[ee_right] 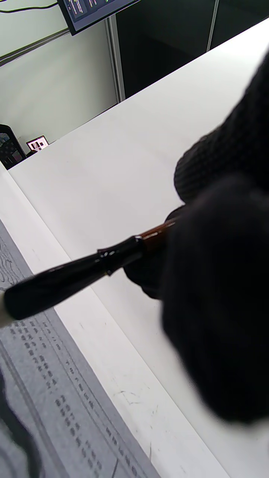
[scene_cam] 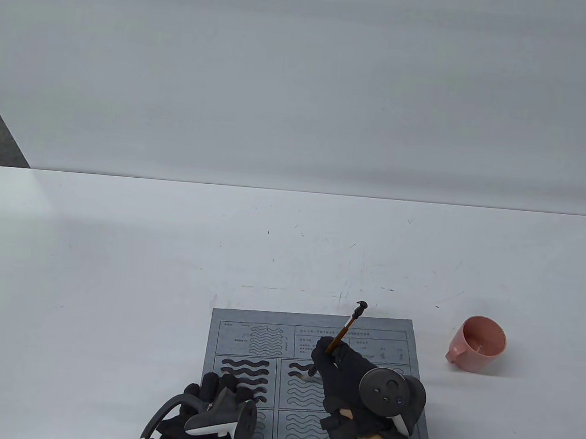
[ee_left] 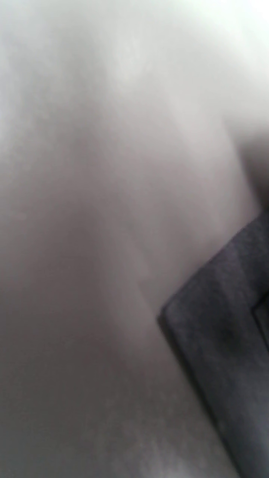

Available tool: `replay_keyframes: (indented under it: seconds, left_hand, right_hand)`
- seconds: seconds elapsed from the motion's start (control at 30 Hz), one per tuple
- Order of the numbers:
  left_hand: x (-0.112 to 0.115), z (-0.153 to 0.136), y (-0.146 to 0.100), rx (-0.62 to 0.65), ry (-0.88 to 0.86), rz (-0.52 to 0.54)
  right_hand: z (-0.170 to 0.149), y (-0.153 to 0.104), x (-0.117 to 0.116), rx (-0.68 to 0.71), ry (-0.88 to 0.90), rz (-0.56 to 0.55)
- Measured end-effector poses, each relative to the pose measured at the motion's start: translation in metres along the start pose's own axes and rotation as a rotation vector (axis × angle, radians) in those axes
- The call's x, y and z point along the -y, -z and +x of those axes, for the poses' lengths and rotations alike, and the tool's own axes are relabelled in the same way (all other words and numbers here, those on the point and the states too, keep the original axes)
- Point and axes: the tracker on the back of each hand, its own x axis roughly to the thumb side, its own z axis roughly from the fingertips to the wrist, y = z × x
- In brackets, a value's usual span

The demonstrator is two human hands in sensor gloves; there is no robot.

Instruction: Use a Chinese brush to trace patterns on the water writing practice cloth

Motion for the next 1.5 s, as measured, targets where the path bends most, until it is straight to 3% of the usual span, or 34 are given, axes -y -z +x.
replay_keyframes:
  seconds: [1.5]
  left_hand:
    - [0.0,0.0,0.0,0.0,0.0,0.0]
  right_hand:
    - [-0.009,0.001,0.012,-0.034,-0.068,-0.047]
